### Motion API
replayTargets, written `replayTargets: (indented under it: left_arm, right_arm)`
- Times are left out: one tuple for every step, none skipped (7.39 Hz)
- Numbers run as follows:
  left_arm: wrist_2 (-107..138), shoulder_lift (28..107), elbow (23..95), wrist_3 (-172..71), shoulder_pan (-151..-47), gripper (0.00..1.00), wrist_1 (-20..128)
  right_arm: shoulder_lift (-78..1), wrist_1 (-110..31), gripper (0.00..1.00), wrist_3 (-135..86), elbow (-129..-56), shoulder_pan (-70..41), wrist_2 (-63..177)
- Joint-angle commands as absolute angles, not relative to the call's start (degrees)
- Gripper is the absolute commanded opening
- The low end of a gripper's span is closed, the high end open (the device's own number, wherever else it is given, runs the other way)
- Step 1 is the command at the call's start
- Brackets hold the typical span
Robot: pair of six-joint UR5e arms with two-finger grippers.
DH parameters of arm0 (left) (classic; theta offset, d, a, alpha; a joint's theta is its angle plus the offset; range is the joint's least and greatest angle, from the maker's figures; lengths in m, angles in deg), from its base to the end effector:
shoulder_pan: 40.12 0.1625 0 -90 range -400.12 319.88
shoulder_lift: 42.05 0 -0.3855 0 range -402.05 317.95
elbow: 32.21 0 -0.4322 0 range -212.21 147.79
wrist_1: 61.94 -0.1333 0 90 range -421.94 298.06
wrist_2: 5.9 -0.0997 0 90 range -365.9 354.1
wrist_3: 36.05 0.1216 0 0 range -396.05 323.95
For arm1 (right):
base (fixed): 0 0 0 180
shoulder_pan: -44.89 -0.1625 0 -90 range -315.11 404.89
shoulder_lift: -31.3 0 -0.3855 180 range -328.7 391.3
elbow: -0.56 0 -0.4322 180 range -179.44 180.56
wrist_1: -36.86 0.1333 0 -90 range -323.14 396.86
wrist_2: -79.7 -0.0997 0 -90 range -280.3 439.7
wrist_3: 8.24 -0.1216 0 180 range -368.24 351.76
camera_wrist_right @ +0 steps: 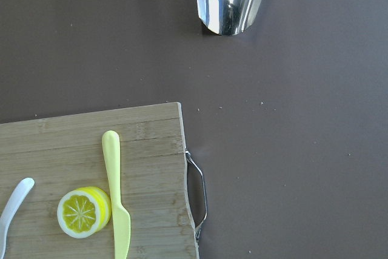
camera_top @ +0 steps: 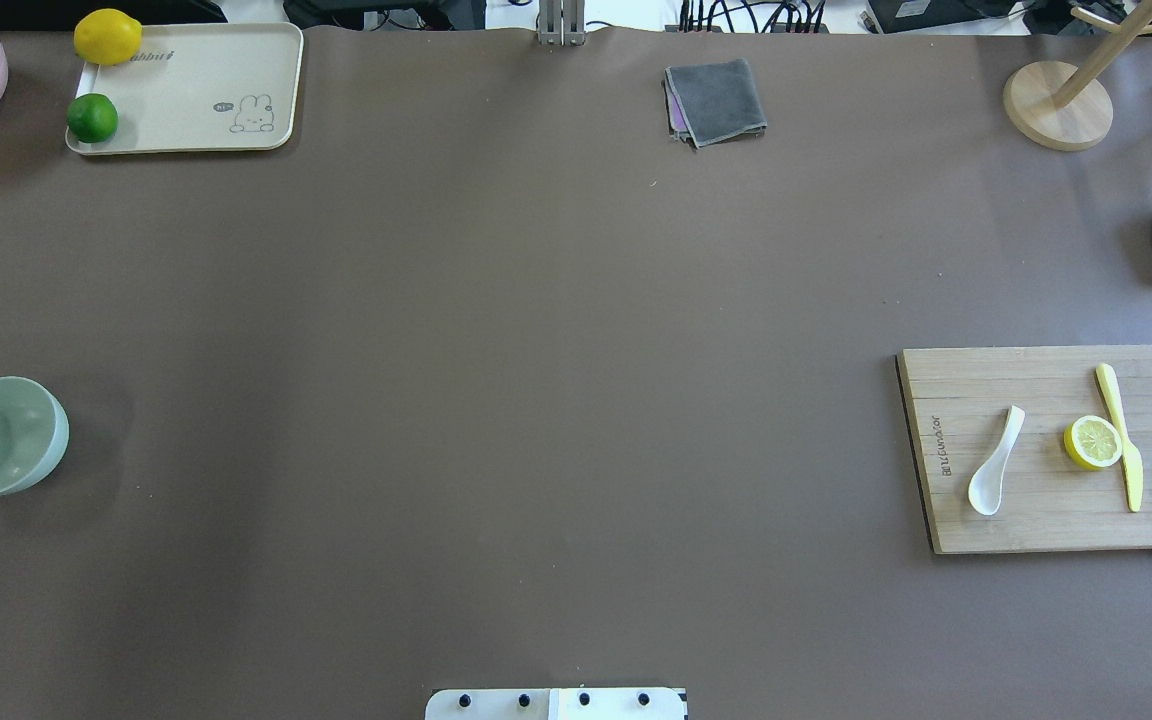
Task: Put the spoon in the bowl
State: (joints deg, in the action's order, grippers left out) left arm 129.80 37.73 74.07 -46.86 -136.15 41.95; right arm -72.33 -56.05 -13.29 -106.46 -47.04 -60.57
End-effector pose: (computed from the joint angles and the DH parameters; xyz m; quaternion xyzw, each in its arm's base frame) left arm -0.0969 -0.4765 0.5421 0.1435 0.3888 -0.0664 0.9077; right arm 0.0546 -0.4394 0.5885 -0.0078 -0.4247 0.0533 0.9037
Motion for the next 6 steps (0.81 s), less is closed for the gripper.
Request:
replayTargets:
  left_arm:
    - [129.89, 37.93, 73.61, -46.86, -135.92, 0.98, 41.86]
    - [129.89, 38.11, 72.91, -46.86, -135.83, 0.98, 41.95]
    - [129.89, 38.46, 72.38, -46.86, -135.83, 0.98, 41.95]
    - [129.89, 38.63, 71.77, -46.86, -135.83, 0.98, 41.95]
    - [129.89, 38.64, 71.76, -46.86, -135.83, 0.98, 41.95]
    - [129.89, 38.64, 71.76, -46.86, -135.83, 0.98, 41.95]
  right_arm:
    - [-71.37, -56.04, 1.0, -13.69, -106.41, -46.96, -60.57]
    - [-70.23, -56.21, 1.0, -13.69, -106.06, -46.78, -60.22]
    - [-69.0, -56.47, 1.0, -13.69, -105.62, -46.52, -59.7]
    - [-67.68, -56.48, 1.0, -14.74, -104.92, -46.25, -59.08]
    - [-67.15, -56.39, 1.0, -15.01, -104.48, -45.9, -58.82]
    - [-66.88, -56.48, 1.0, -15.01, -104.47, -45.73, -58.9]
